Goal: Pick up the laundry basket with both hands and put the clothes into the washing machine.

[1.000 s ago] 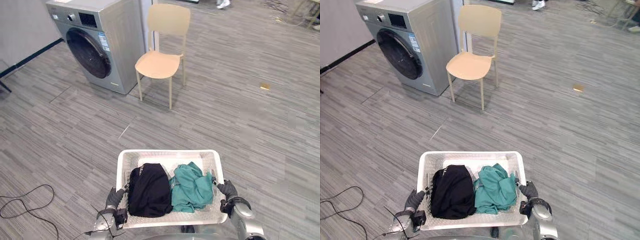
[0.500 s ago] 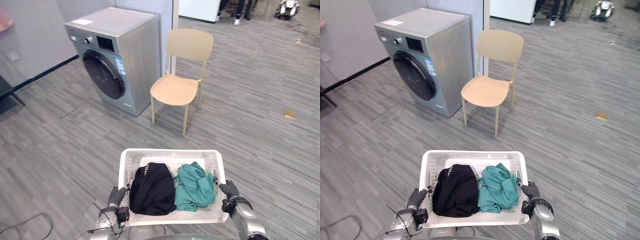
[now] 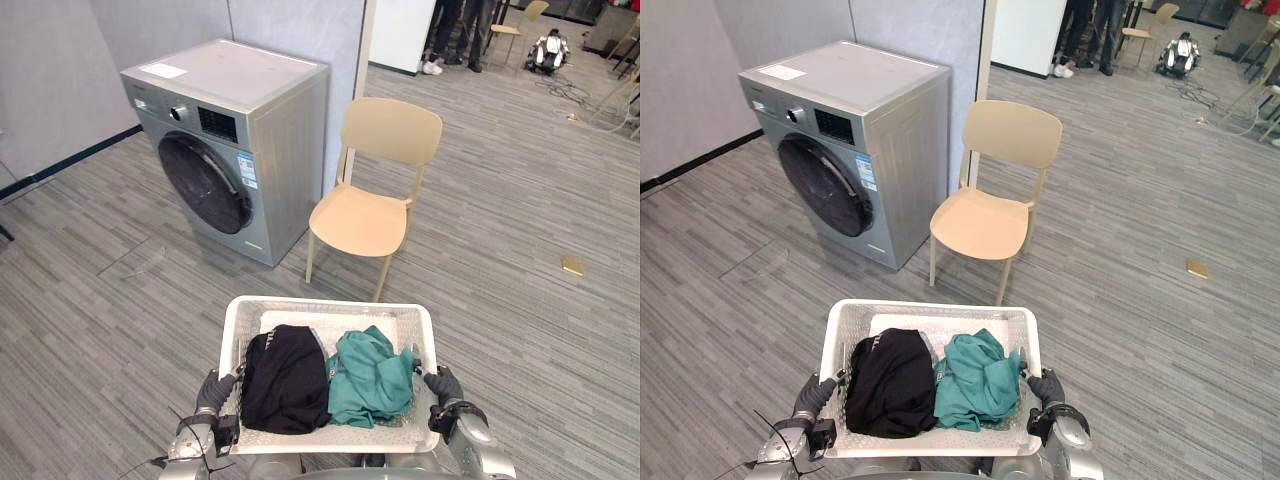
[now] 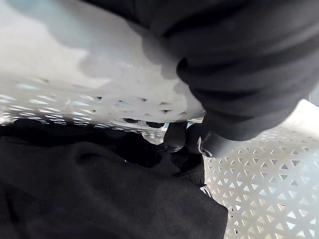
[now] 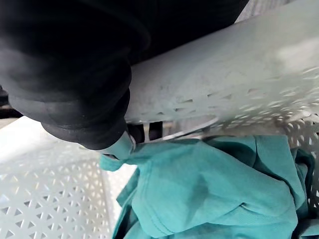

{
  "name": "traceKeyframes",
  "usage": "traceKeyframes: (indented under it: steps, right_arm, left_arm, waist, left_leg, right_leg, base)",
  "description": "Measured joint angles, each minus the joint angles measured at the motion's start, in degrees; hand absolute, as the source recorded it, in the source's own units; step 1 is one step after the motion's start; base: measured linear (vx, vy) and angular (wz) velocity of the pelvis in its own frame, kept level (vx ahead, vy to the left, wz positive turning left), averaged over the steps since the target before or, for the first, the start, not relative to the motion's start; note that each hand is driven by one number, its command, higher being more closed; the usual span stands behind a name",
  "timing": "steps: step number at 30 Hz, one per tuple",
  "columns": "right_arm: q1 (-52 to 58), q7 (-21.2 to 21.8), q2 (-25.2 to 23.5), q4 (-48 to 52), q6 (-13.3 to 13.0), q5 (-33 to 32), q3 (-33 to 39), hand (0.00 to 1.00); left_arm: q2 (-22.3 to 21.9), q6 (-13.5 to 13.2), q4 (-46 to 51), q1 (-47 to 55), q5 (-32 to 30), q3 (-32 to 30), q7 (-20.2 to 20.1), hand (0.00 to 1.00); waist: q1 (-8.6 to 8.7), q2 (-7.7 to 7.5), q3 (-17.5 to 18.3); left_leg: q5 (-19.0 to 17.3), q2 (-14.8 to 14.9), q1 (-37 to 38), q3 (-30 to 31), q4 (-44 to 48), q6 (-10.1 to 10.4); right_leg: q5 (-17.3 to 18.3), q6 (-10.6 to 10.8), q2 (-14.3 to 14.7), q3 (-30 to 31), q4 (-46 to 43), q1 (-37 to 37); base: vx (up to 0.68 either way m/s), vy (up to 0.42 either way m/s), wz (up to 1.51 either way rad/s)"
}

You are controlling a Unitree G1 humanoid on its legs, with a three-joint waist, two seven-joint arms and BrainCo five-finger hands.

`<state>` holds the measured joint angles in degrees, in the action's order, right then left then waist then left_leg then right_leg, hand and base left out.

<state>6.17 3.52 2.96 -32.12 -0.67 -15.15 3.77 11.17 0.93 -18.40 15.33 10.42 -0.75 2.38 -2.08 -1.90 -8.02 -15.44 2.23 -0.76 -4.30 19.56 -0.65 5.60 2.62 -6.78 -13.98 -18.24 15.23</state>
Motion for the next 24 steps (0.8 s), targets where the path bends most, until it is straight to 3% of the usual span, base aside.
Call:
traceKeyframes:
  steps: [1, 2, 3, 4, 5, 6, 7, 8, 10, 11, 14, 15, 16, 17, 18, 20, 21, 23, 24]
  right_arm:
    - [0.25, -0.16, 0.07, 0.57, -0.01, -0.05, 0.01, 1.00]
    - [0.90, -0.27, 0.34, 1.83, 0.11, -0.04, -0.19, 1.00]
    - [1.84, -0.31, 0.72, 3.24, 0.02, -0.04, -0.88, 1.00]
    - [2.81, -0.34, 1.37, 5.85, -0.39, -0.08, -0.81, 1.00]
    - [3.30, 0.09, 2.41, 6.86, -0.20, -0.05, -1.52, 1.00]
    - [2.99, 0.35, 2.60, 6.74, -0.02, -0.03, -1.68, 1.00]
    - [2.43, 0.26, 2.59, 6.16, -0.05, -0.02, -2.01, 1.00]
    - [0.78, 0.20, 2.44, 4.60, -0.07, -0.02, -2.07, 1.00]
    - [-1.46, 0.21, 2.43, 2.01, 0.62, -0.03, -2.12, 1.00]
    - [-2.40, 0.21, 2.49, 1.50, 1.05, -0.06, -2.07, 1.00]
    - [-4.62, 0.20, 2.56, 0.73, 1.00, -0.08, -1.96, 1.00]
    - [-5.89, 0.19, 2.79, -0.39, 1.00, -0.06, -1.95, 1.00]
    - [-6.61, 0.26, 3.38, -0.83, 1.14, -0.06, -1.97, 1.00]
    - [-6.53, 0.30, 3.98, -0.86, 1.14, -0.04, -1.98, 1.00]
    - [-6.68, 0.04, 3.53, -2.27, 1.24, 0.18, -1.53, 1.00]
    - [-6.69, -0.03, 3.21, -2.47, 1.37, 0.17, -1.00, 1.00]
    - [-6.82, -0.07, 3.06, -2.47, 1.36, 0.17, -0.24, 1.00]
    - [-7.42, -0.11, 2.71, -2.45, 1.30, 0.15, 0.62, 1.00]
    - [-7.51, -0.11, 2.38, -2.45, 1.26, 0.14, 0.62, 1.00]
  left_arm:
    - [-0.12, 0.02, 0.29, 0.00, 0.00, -0.05, 0.02, 1.00]
    - [-0.68, 0.07, 1.07, 0.70, 0.00, -0.22, 0.08, 1.00]
    - [-1.31, 0.07, 3.62, 2.94, 0.00, -0.63, 0.16, 1.00]
    - [-2.48, 0.06, 6.38, 4.12, -0.01, -0.83, 0.13, 1.00]
    - [-3.51, 0.03, 6.87, 5.32, 0.02, -1.50, 0.05, 1.00]
    - [-3.81, -0.02, 6.88, 6.02, 0.11, -1.96, 0.00, 1.00]
    - [-3.98, -0.05, 6.81, 6.00, 0.09, -2.08, -0.15, 1.00]
    - [-3.59, -0.08, 6.63, 5.80, 0.09, -2.23, -0.22, 1.00]
    - [-3.42, -0.04, 6.18, 5.46, 0.11, -2.34, -0.23, 1.00]
    - [-3.32, -0.27, 5.41, 4.62, 0.11, -2.54, -0.24, 1.00]
    - [-3.09, -0.19, 3.81, 2.01, 0.27, -3.13, -0.26, 1.00]
    - [-3.11, -0.20, 3.14, 1.23, 0.26, -3.40, -0.28, 1.00]
    - [-3.34, -0.19, 2.51, 0.82, 0.27, -3.37, -0.31, 1.00]
    - [-4.08, -0.21, 1.98, 0.84, 0.27, -3.36, -0.33, 1.00]
    - [-3.74, -0.08, -0.74, -1.00, 0.24, -3.32, -0.28, 1.00]
    - [-2.30, 0.40, -1.69, -2.69, 0.25, -2.23, -0.45, 1.00]
    - [-2.12, 0.39, -1.66, -3.24, 0.25, -1.78, -0.45, 1.00]
    - [-0.93, 0.41, -1.27, -4.46, 0.26, -1.15, -0.26, 1.00]
    - [-0.81, 0.40, -0.86, -4.60, 0.27, -1.15, -0.15, 1.00]
  waist:
    - [0.20, 0.03, 0.40]
    - [0.20, 0.82, 0.68]
    - [0.33, 2.09, 1.03]
    - [1.42, 4.47, 0.94]
    - [0.16, 5.70, 1.13]
    - [-0.59, 5.82, 1.39]
    - [-2.01, 4.64, 1.54]
    - [-2.09, 4.58, 1.52]
    - [-2.27, 3.64, 0.98]
    - [-2.78, 2.83, 0.48]
    - [-3.49, 1.33, -0.22]
    - [-3.58, 1.65, 0.00]
    - [-3.62, 2.83, 0.78]
    - [-3.61, 3.91, 1.42]
    - [-3.42, 1.83, 2.21]
    - [-2.82, 0.34, 2.79]
    - [-2.67, 0.35, 2.78]
    - [-2.09, 0.83, 2.48]
    - [-2.01, 1.07, 2.33]
  left_leg:
    - [-2.60, 0.82, 0.70, 0.74, 1.93, 0.16]
    - [-4.87, 2.94, 1.97, 0.70, 3.70, 0.59]
    - [-6.66, 5.12, 1.59, 1.04, 10.09, 1.24]
    - [-4.24, 8.58, -5.85, 3.02, 27.97, 0.53]
    - [3.68, 10.88, -10.36, 3.80, 38.27, -0.95]
    - [7.89, 11.27, -11.67, 4.11, 41.18, -1.03]
    - [11.88, 11.81, -13.33, 4.44, 45.38, -1.26]
    - [9.71, 11.68, -15.35, 3.96, 47.69, -1.15]
    - [5.45, 10.51, -17.70, 3.56, 44.80, 0.67]
    - [3.29, 8.43, -19.03, 4.48, 39.58, 1.87]
    - [3.27, 4.69, -19.74, 7.34, 20.38, 3.18]
    - [5.11, 4.77, -19.89, 10.28, 9.41, 5.30]
    - [9.14, 4.92, -19.13, 13.56, -0.54, 6.38]
    - [14.33, 5.42, -18.92, 15.03, -4.38, 7.12]
    - [18.30, 3.15, -20.28, 13.22, 1.33, 7.36]
    - [15.14, 0.72, -20.30, 11.93, 4.53, 4.96]
    - [14.17, -0.03, -19.89, 11.55, 5.45, 4.16]
    - [11.76, -1.85, -14.52, 8.52, 4.51, 0.93]
    - [11.38, -1.97, -12.85, 7.83, 3.81, 0.38]
  right_leg:
    - [0.12, -0.91, 0.88, 0.97, -1.62, -1.23]
    - [1.31, -3.13, 2.24, -0.58, -3.36, -2.45]
    - [2.20, -3.66, 3.41, -2.22, -3.34, -4.44]
    - [2.99, -4.70, 5.82, -4.93, -4.25, -6.10]
    - [4.42, -5.72, 8.07, -4.30, -3.62, -8.43]
    - [4.77, -6.14, 8.84, -3.22, -2.86, -9.72]
    - [5.51, -6.86, 9.38, -1.98, -0.86, -12.60]
    - [5.58, -6.64, 9.45, -0.66, 0.53, -14.51]
    - [5.48, -6.61, 9.17, 1.62, 3.76, -17.74]
    - [5.47, -6.58, 8.19, 3.66, 5.60, -19.92]
    - [4.90, -5.28, 5.59, 6.76, 8.46, -23.20]
    - [4.93, -4.19, 5.20, 7.95, 9.57, -24.53]
    - [6.15, -1.15, 4.93, 8.99, 10.04, -25.84]
    - [7.77, 1.43, 4.76, 10.07, 10.08, -26.84]
    - [10.02, 3.36, 1.88, 11.59, 8.46, -28.06]
    - [9.17, 4.66, -0.79, 12.41, 4.20, -26.90]
    - [8.50, 5.08, -1.59, 12.59, 1.75, -26.25]
    - [3.37, 3.48, -4.76, 13.87, -14.48, -20.74]
    - [1.36, 2.67, -5.24, 13.85, -18.57, -19.29]
  base:
    - [0.45, -0.167, 0.26]
    - [0.46, -0.188, 0.25]
    - [0.46, -0.172, 0.52]
    - [0.57, -0.198, 0.29]
    - [0.60, -0.185, 0.01]
    - [0.58, -0.127, -0.59]
    - [0.62, -0.071, -0.52]
    - [0.60, -0.056, -0.41]
    - [0.59, -0.014, -0.44]
    - [0.52, 0.030, -0.50]
    - [0.46, 0.160, -0.61]
    - [0.44, 0.270, -0.73]
    - [0.53, 0.342, -0.79]
    - [0.52, 0.452, -0.72]
    - [0.43, 0.384, -0.44]
    - [0.38, 0.321, -0.08]
    - [0.36, 0.351, 0.04]
    - [0.32, 0.386, -0.20]
    - [0.22, 0.317, -0.38]
